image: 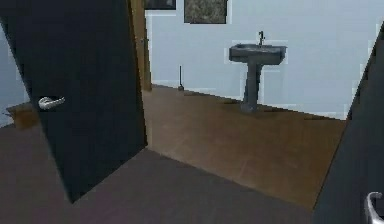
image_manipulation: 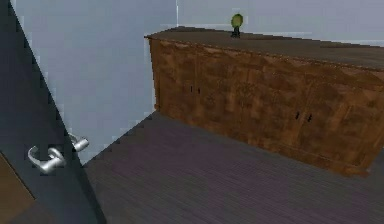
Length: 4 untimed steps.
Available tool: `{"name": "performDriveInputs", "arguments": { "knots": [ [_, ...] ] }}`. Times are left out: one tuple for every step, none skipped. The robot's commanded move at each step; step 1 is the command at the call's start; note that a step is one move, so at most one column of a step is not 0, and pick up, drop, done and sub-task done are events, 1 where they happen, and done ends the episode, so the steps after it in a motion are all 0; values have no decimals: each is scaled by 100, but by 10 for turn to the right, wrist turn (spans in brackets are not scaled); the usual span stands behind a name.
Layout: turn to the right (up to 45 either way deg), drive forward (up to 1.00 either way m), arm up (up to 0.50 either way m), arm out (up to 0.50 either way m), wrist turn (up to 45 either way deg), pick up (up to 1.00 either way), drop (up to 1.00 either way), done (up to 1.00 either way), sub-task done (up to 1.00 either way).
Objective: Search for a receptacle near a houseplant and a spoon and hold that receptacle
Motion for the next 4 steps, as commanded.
{"name": "performDriveInputs", "arguments": {
  "knots": [
    [-240, 0, 0, 0, 0, 0, 0, 0, 0],
    [0, 75, 0, 0, 0, 0, 0, 0, 0],
    [390, 0, 0, 0, 0, 0, 0, 0, 0],
    [0, 100, 0, 0, 0, 0, 0, 0, 0]
  ]
}}
